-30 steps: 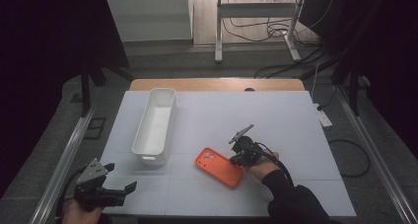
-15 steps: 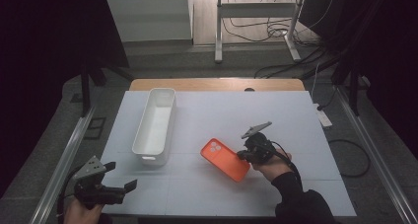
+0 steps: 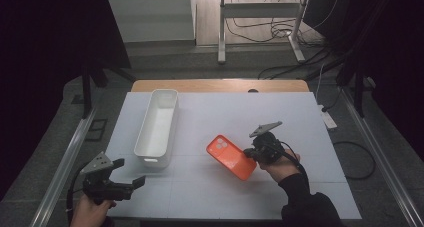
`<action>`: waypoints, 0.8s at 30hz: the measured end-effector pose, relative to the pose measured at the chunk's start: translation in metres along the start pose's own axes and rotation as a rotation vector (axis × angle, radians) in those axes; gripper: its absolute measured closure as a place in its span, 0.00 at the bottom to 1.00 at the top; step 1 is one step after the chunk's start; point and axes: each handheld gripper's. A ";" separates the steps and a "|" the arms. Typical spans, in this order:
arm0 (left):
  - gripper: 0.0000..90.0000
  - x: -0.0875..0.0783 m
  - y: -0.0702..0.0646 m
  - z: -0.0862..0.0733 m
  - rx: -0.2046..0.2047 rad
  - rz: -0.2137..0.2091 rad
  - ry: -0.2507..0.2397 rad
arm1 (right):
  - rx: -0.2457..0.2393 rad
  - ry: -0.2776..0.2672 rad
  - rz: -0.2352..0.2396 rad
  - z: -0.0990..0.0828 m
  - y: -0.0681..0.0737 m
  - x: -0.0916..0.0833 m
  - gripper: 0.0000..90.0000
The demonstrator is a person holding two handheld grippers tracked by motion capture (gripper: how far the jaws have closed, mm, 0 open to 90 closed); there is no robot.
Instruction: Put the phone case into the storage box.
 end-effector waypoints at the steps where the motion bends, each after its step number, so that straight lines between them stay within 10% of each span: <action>1: 0.00 0.000 0.001 0.001 0.000 0.000 -0.001 | 0.000 -0.002 -0.001 0.000 0.000 -0.001 0.99; 24: 0.00 0.011 -0.001 0.059 0.074 -0.074 0.007 | 0.027 -0.064 -0.006 0.002 -0.003 -0.013 0.99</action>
Point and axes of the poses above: each handheld gripper's, and its own axes: x roughly forward along the jaws, z roughly out of its top, y roughly to its left, and after that the axes turned 14 degrees about y, right-handed
